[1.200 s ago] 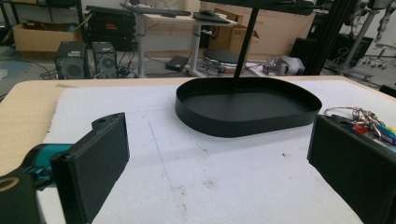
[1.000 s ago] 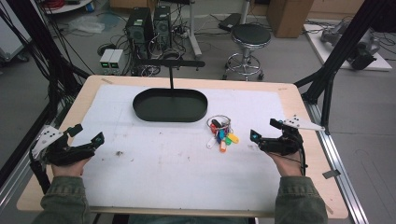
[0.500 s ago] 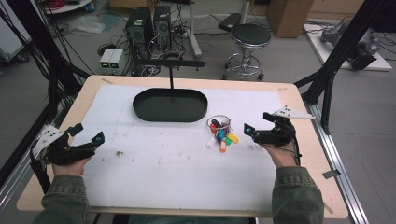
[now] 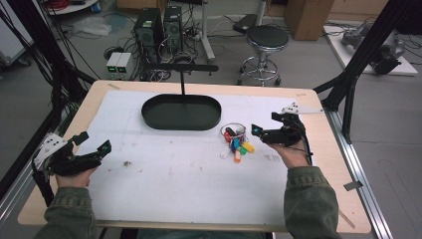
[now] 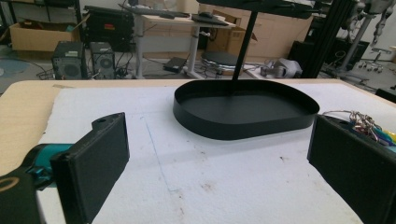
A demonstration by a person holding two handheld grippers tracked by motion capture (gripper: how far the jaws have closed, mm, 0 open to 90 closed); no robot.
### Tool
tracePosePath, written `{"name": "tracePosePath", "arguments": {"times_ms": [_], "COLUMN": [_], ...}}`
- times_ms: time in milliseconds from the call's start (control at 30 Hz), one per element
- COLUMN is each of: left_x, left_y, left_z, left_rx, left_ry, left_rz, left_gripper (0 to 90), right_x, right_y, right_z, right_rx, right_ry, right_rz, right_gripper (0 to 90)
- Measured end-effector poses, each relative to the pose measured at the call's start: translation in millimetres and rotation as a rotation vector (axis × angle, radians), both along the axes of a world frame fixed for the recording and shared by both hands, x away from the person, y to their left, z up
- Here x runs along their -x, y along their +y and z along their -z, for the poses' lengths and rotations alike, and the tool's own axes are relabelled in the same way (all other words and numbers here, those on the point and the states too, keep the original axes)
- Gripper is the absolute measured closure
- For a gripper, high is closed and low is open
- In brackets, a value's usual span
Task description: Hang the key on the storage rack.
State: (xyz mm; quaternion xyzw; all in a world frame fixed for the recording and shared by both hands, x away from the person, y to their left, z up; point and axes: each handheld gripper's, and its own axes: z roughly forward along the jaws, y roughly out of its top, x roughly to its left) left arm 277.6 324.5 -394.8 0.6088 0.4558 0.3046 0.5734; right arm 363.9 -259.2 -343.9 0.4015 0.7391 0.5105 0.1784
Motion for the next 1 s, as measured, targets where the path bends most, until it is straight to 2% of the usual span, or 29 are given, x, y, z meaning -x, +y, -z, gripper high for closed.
{"name": "tracePosePath", "arguments": {"times_ms": [233, 567, 1000], "left_x": [0.1, 0.3, -0.6], "left_y": [0.2, 1.0, 0.7], "left_z": [-0.1, -0.2, 0.1], "left_rx": [0.004, 0.004, 0.009], "left_ry": [0.0, -0.002, -0.005], "left_rz": [-0.001, -0.003, -0.002], "left_gripper": [6.0, 6.0, 6.0], "right_x": [-13.3, -30.1, -42.7], "right_y": [8.3, 24.8, 38.8], "right_z": [-3.3, -1.8, 13.7], "right_rx": [0.012, 0.059, 0.094], "right_ry": [0.026, 0.063, 0.133], "right_rz": [-0.023, -0.06, -0.114], "right_gripper": [0.8, 0.8, 0.9]}}
